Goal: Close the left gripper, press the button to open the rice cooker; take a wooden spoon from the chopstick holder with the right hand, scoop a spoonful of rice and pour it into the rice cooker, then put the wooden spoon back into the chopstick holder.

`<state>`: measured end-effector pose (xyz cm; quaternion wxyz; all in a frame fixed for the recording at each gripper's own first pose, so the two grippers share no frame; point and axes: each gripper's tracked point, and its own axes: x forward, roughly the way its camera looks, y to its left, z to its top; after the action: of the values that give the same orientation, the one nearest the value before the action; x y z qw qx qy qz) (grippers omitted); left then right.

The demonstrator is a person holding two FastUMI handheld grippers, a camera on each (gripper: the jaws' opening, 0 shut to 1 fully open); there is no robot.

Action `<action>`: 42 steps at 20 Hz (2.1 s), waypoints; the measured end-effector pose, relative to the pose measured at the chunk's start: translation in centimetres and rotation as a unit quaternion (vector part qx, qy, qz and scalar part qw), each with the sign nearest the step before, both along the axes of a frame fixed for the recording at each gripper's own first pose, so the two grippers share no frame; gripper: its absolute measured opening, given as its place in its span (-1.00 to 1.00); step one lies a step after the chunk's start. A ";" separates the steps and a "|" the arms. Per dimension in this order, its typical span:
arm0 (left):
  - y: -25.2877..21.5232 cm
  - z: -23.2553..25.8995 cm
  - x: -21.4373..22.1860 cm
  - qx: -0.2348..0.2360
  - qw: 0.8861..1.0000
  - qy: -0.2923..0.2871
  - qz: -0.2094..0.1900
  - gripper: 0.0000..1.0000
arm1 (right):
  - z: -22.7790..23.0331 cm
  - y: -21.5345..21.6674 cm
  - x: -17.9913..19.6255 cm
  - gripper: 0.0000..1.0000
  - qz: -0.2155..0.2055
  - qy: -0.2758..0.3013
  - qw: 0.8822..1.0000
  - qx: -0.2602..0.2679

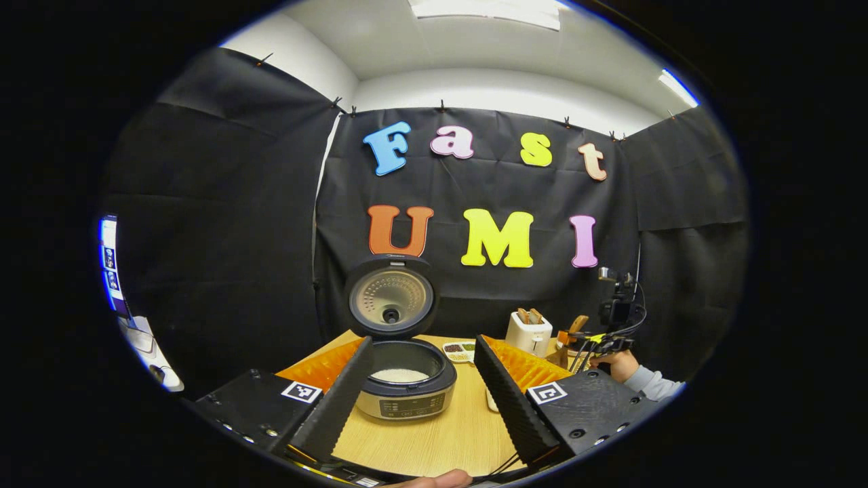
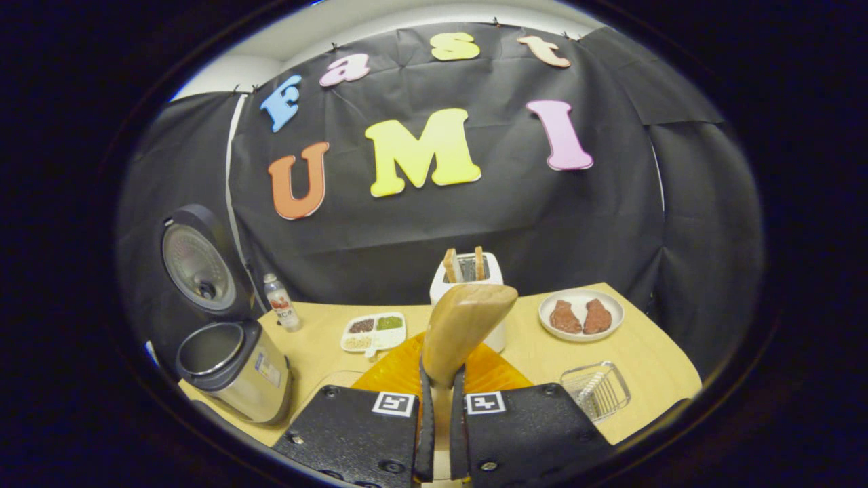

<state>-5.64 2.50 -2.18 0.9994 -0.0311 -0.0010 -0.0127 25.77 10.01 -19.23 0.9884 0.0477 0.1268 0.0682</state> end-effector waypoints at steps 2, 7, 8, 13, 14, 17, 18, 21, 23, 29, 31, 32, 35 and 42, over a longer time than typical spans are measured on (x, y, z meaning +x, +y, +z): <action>0.1 0.0 0.2 0.003 1.000 -0.003 0.001 0.89 | -1.9 0.2 0.4 -0.71 -0.015 0.013 1.000 -0.016; -0.3 -0.5 0.5 0.011 1.000 0.004 -0.003 0.89 | -4.1 1.2 0.8 -0.71 -0.021 -0.002 0.995 -0.102; -0.3 -0.5 0.7 0.011 1.000 0.003 -0.004 0.89 | -4.1 1.4 0.6 -0.71 -0.019 -0.005 0.995 -0.103; -0.5 -1.0 1.2 0.009 1.000 0.009 -0.009 0.89 | -5.6 3.3 -0.7 -0.71 -0.008 0.031 0.999 -0.015; -0.6 -1.1 1.3 0.009 1.000 0.010 -0.008 0.90 | -5.8 3.6 -0.9 -0.72 -0.002 0.036 0.999 -0.006; -0.5 -1.0 1.2 0.011 1.000 0.010 -0.008 0.90 | -6.0 5.7 -1.6 -0.71 0.024 0.052 0.998 0.030; -0.4 -1.0 1.2 0.012 1.000 0.010 -0.007 0.89 | -6.0 6.4 -1.8 -0.63 0.033 0.056 0.997 0.040; -0.3 -1.2 1.1 0.016 1.000 0.012 -0.005 0.90 | -6.1 8.3 -2.1 -0.71 0.050 0.073 0.995 0.055; -0.1 -1.2 1.1 0.019 1.000 0.014 -0.003 0.90 | -6.2 9.7 -2.3 -0.72 0.067 0.083 0.991 0.076; 0.1 -1.5 1.0 0.015 1.000 0.018 -0.001 0.90 | -6.5 10.1 -2.1 -0.72 0.101 0.143 0.959 0.222; 0.1 -1.5 0.9 0.016 1.000 0.019 0.000 0.90 | -5.8 9.2 -2.0 -0.71 0.102 0.145 0.949 0.259; 0.1 -1.5 0.8 0.018 1.000 0.019 0.000 0.89 | -5.2 8.7 -2.1 -0.71 0.104 0.137 0.946 0.274; -0.1 -1.4 1.0 0.018 1.000 0.021 -0.001 0.90 | -2.7 5.9 -1.6 -0.71 0.087 0.098 0.943 0.304; -0.9 -1.4 0.9 0.022 0.999 0.021 -0.008 0.90 | -0.8 -0.2 -1.4 -0.72 0.025 0.055 0.930 0.363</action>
<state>-4.73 1.59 -3.54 0.9995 -0.0091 0.0206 -0.0199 24.33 9.81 -20.06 0.8930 0.4041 0.1487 0.1311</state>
